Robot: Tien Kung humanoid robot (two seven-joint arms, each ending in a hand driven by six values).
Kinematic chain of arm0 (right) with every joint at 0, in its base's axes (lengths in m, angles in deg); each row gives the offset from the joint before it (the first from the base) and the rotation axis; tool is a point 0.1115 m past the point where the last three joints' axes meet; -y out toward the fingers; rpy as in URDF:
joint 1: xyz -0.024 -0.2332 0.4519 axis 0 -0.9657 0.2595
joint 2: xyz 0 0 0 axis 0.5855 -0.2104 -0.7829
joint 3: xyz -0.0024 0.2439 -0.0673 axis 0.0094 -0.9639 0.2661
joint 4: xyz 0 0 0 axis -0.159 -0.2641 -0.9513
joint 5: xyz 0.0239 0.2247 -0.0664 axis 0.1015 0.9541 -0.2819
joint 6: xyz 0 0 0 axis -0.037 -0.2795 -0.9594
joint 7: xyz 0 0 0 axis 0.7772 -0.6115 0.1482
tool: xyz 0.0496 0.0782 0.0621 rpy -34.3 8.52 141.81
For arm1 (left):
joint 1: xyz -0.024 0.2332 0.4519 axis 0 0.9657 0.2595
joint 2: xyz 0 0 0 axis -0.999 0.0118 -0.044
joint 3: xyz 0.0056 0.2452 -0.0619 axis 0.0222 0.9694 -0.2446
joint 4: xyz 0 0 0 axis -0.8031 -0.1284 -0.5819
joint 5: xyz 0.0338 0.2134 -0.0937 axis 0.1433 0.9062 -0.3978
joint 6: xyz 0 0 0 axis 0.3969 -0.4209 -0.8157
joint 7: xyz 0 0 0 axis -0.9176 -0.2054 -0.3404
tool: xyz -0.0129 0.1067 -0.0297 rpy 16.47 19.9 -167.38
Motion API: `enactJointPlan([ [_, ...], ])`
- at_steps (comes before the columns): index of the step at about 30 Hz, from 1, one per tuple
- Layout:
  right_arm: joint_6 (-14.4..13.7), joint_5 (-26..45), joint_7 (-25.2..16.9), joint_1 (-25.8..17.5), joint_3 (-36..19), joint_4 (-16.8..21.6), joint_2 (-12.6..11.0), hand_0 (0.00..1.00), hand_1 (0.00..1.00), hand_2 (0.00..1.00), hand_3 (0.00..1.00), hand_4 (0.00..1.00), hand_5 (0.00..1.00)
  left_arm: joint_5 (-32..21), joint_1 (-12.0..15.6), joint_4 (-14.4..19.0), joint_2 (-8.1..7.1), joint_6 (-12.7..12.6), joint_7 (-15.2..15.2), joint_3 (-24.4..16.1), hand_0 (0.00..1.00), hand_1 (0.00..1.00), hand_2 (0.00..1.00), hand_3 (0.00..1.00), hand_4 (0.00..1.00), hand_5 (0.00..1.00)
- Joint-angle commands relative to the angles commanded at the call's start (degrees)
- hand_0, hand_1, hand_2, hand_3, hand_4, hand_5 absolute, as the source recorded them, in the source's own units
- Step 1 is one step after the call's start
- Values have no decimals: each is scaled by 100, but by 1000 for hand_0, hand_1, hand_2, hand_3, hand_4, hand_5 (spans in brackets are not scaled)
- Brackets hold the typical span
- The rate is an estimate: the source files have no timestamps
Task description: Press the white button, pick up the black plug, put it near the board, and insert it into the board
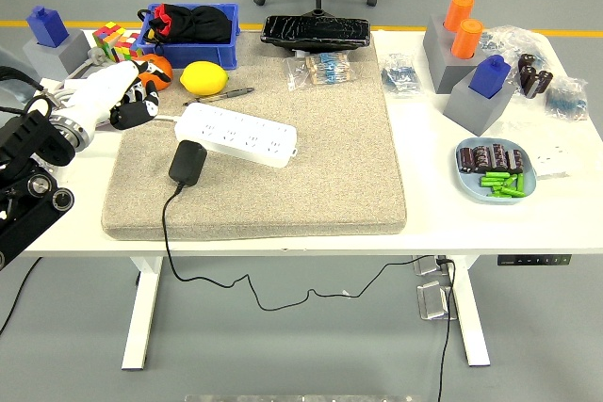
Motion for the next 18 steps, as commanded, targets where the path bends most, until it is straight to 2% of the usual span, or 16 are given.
enactJointPlan([
  [4, 1, 6, 1, -1, 5, -3, -3, 694, 610, 601, 593, 717, 286, -55, -214, -149, 37, 46, 32, 288, 200, 41, 132, 707, 2, 477],
  [5, 4, 15, 4, 5, 21, -1, -5, 694, 610, 601, 593, 717, 286, -117, -405, -309, 86, 92, 57, 547, 200, 41, 132, 707, 2, 477],
  [7, 6, 27, 4, 14, 37, 1, -7, 694, 610, 601, 593, 717, 286, -171, -574, -471, 141, 149, 89, 791, 200, 41, 132, 707, 2, 477],
  [8, 9, 39, 4, 21, 50, 7, -11, 694, 610, 602, 593, 717, 286, -197, -681, -575, 183, 186, 114, 943, 204, 32, 92, 706, 2, 375],
  [18, 8, 96, 3, 67, 138, 9, -59, 694, 607, 602, 593, 717, 286, -598, -1396, -1366, 538, 275, 133, 2032, 208, 43, 91, 708, 2, 375],
])
